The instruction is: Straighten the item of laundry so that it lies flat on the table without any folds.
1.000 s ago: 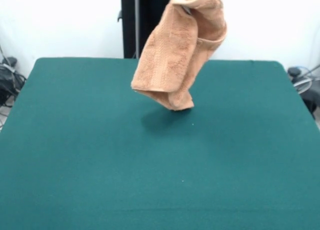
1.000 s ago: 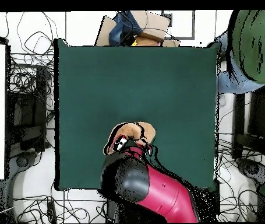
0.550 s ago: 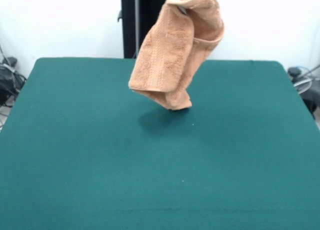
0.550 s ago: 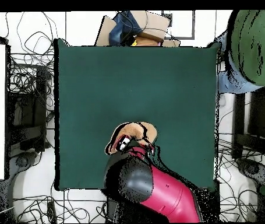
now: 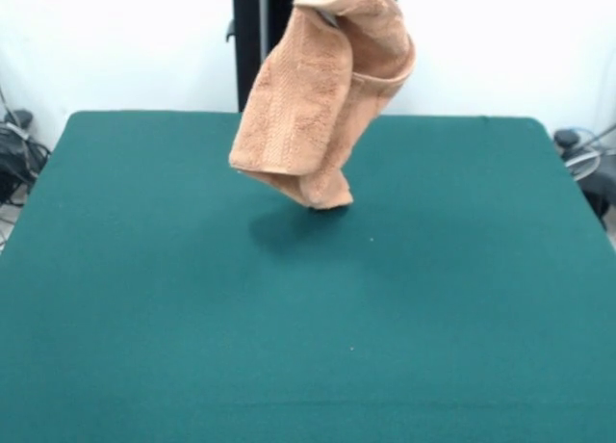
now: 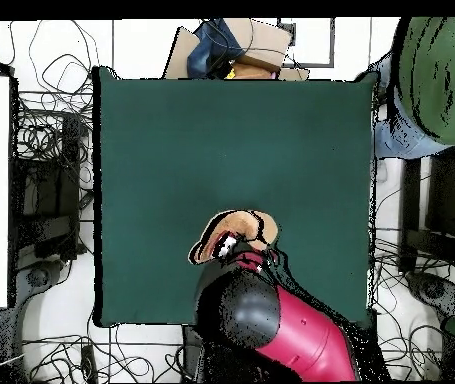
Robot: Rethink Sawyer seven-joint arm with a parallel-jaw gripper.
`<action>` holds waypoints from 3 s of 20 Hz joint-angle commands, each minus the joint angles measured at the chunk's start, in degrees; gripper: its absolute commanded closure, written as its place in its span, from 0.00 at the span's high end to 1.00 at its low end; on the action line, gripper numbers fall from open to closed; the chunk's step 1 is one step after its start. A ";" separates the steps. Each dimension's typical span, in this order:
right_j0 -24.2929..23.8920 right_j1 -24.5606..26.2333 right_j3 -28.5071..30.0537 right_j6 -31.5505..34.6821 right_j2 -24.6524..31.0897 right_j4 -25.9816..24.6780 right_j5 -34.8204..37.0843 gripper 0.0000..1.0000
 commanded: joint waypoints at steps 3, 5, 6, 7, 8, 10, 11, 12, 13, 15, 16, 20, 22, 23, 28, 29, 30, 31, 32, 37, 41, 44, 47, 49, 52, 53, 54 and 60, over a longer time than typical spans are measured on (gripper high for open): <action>0.09 -2.27 7.91 7.88 2.36 0.36 1.80 0.00; 0.59 -2.25 7.11 8.38 1.92 -0.07 3.02 0.00; 0.67 -2.21 6.71 8.36 1.89 -0.25 3.56 0.00; 0.92 -2.13 6.15 8.54 1.66 -0.57 4.44 0.00; 1.08 -2.11 5.80 8.58 1.56 -0.78 5.20 0.00; 1.51 -2.14 5.36 8.58 1.29 -1.24 6.93 0.00; 1.79 -2.16 5.20 8.62 1.08 -1.55 7.63 0.00; 2.07 -2.28 5.36 8.65 0.86 -1.84 7.63 0.00; 2.37 -2.52 5.76 8.89 0.70 -1.84 7.02 0.00; 2.97 -2.92 6.28 8.97 0.29 -2.25 7.10 0.00; 3.19 -3.18 6.67 9.16 0.20 -2.09 7.06 0.00; 5.18 -3.57 7.11 11.37 -1.21 -2.22 7.41 0.00; 6.09 -3.54 7.03 12.24 -1.89 -2.17 7.25 0.00; 6.47 -3.45 6.89 12.54 -2.17 -2.14 7.09 0.00; 4.04 -1.11 5.61 9.22 0.48 -0.64 4.85 0.00; 3.83 -0.52 5.01 9.10 0.85 -0.57 4.61 0.00; 3.63 0.06 4.41 8.97 1.22 -0.50 4.37 0.00; 3.12 0.70 4.08 8.82 1.99 0.12 4.06 0.00; 2.60 1.45 3.45 8.65 2.71 0.55 3.48 0.00; 2.24 4.50 -0.09 9.26 3.96 0.11 1.90 0.00; 3.06 6.76 -4.11 10.43 3.75 -0.15 3.90 0.00; 3.24 8.61 -7.53 10.59 3.87 -0.09 5.78 0.00; 3.24 9.84 -9.99 10.88 4.03 0.35 6.51 0.00; 3.69 10.67 -11.68 11.44 4.02 0.60 6.84 0.00; 4.59 11.75 -13.98 12.14 3.80 0.64 7.92 0.00; 4.93 12.11 -14.69 12.38 3.68 0.63 8.10 0.00; 5.23 12.54 -15.38 12.39 3.74 0.66 8.03 0.00; 5.95 14.38 -17.64 11.34 6.09 1.85 7.19 0.00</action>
